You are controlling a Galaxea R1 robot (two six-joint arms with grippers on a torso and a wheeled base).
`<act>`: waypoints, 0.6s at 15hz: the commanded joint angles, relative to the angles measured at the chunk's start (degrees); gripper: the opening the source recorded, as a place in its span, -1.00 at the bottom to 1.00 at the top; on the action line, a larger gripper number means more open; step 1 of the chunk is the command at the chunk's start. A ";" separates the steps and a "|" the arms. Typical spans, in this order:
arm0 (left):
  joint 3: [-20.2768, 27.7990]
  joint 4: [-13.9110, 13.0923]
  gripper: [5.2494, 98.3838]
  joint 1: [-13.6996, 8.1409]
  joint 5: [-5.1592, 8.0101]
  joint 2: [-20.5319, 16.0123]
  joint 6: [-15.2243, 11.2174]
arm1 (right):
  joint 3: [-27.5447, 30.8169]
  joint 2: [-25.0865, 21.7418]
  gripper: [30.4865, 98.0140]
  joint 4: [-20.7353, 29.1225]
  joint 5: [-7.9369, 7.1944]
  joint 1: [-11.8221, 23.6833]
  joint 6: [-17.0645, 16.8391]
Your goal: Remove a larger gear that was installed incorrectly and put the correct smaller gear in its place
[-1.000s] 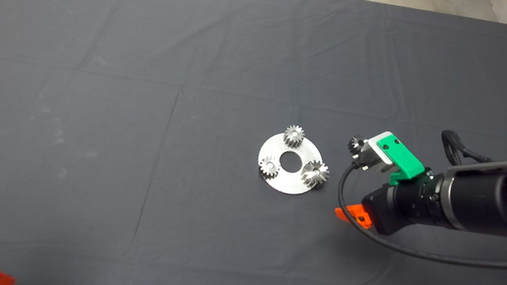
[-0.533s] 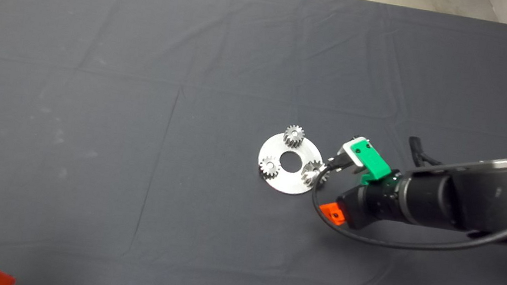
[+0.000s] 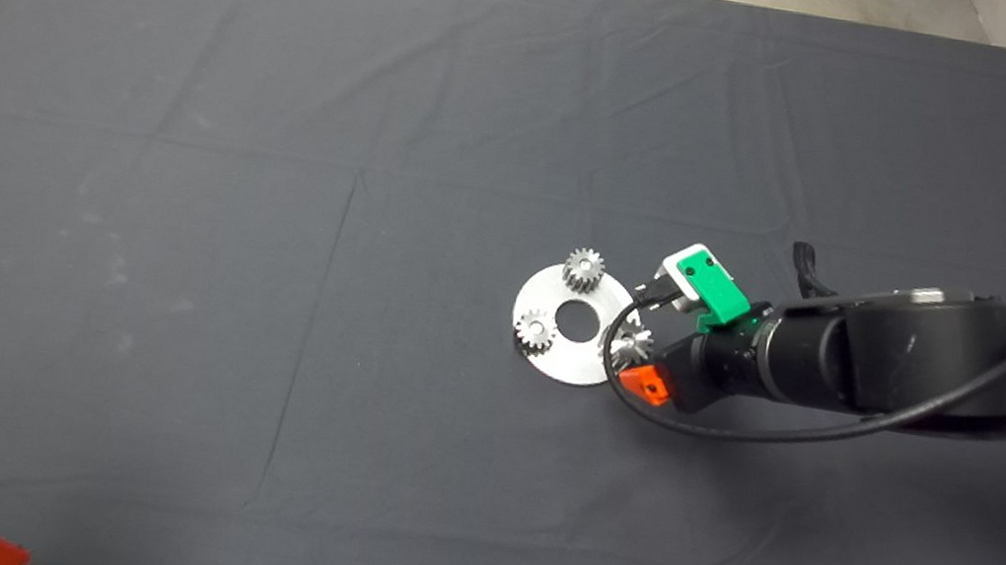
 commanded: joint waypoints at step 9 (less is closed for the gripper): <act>0.67 -0.92 1.00 0.01 0.33 -0.85 -0.06 | -4.85 4.12 0.99 -4.60 -1.36 -0.62 -1.49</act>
